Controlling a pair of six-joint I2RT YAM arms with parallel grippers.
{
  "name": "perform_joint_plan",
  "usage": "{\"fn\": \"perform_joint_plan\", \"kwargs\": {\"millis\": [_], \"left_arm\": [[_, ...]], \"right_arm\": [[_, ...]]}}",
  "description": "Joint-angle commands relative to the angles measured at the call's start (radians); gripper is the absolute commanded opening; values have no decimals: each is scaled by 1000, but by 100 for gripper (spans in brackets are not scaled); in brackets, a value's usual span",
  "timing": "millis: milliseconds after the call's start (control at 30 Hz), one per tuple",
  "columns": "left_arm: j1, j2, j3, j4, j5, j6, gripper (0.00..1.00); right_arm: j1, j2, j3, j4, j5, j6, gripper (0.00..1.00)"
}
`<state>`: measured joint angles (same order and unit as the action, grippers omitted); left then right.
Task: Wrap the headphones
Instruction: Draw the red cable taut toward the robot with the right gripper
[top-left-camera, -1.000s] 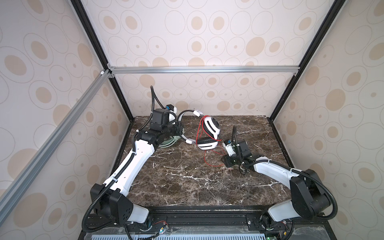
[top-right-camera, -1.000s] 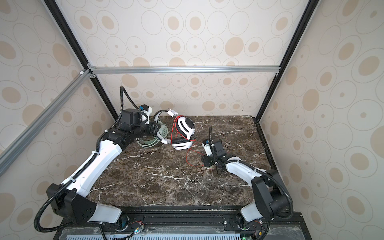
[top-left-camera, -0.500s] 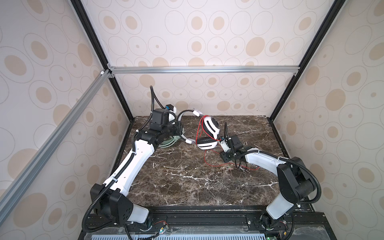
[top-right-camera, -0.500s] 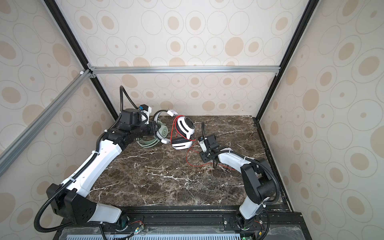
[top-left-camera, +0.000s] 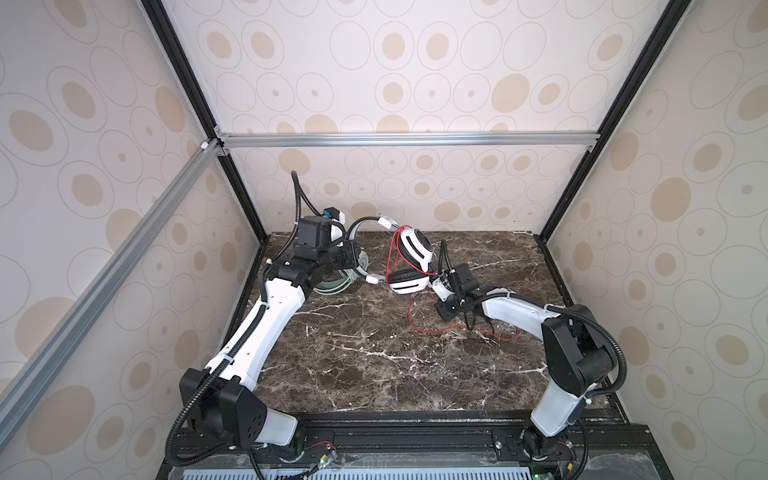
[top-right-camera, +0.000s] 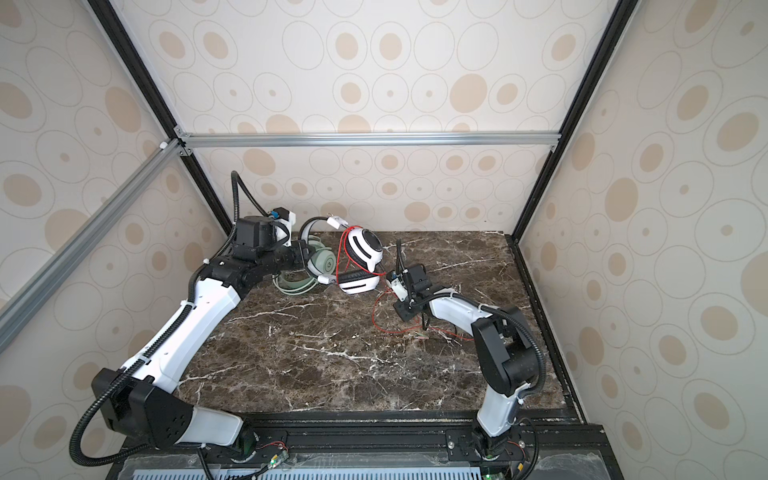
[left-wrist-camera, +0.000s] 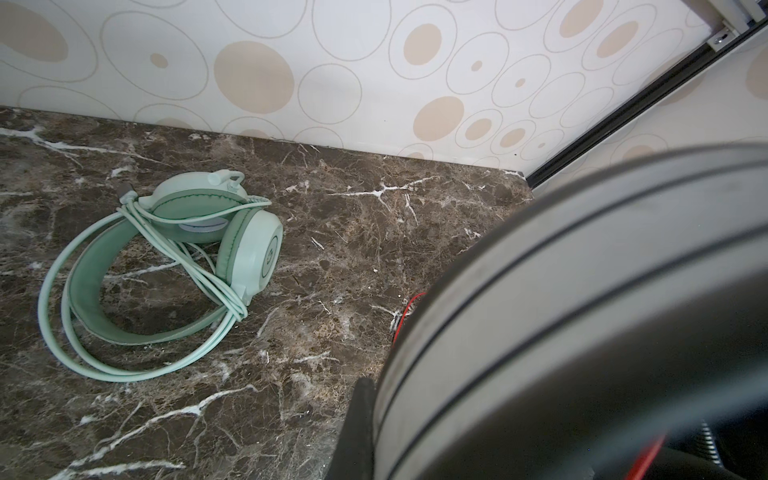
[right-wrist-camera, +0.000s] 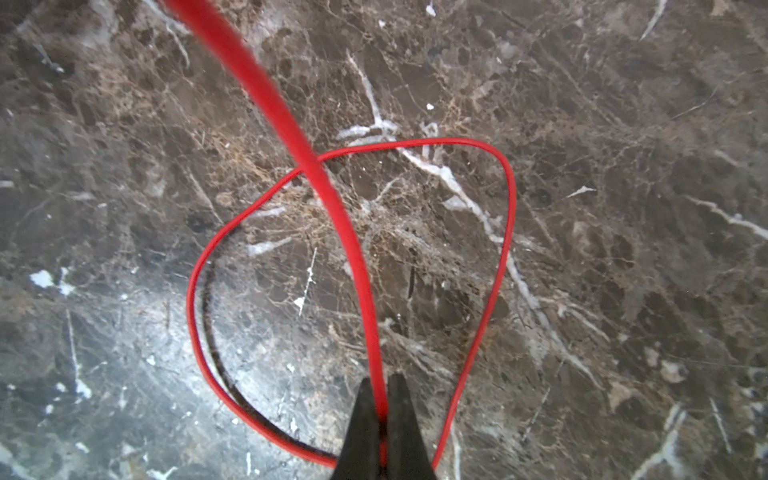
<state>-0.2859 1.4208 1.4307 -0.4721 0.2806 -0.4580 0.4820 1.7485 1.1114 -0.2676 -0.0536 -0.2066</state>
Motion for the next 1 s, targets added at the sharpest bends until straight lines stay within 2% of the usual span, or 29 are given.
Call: {"fn": "perform_joint_plan", "kwargs": {"millis": [0, 300, 400, 533, 667, 800, 967], "left_arm": [[11, -39, 23, 50, -1, -48, 0], [43, -36, 43, 11, -72, -136, 0], [53, -37, 46, 1, -96, -162, 0], [65, -60, 27, -16, -207, -247, 0], [78, -90, -9, 0, -267, -319, 0], [82, -95, -22, 7, -259, -364, 0], [84, -89, -36, 33, -169, -395, 0]], "right_arm": [[26, -58, -46, -3, -28, -14, 0], [199, -166, -135, -64, 85, -12, 0], [268, -197, -163, -36, 126, 20, 0], [327, -255, -214, 23, 145, 85, 0], [381, -303, -247, 47, 190, 105, 0], [417, -332, -241, 27, 196, 102, 0], [449, -318, -209, 2, 210, 108, 0]]}}
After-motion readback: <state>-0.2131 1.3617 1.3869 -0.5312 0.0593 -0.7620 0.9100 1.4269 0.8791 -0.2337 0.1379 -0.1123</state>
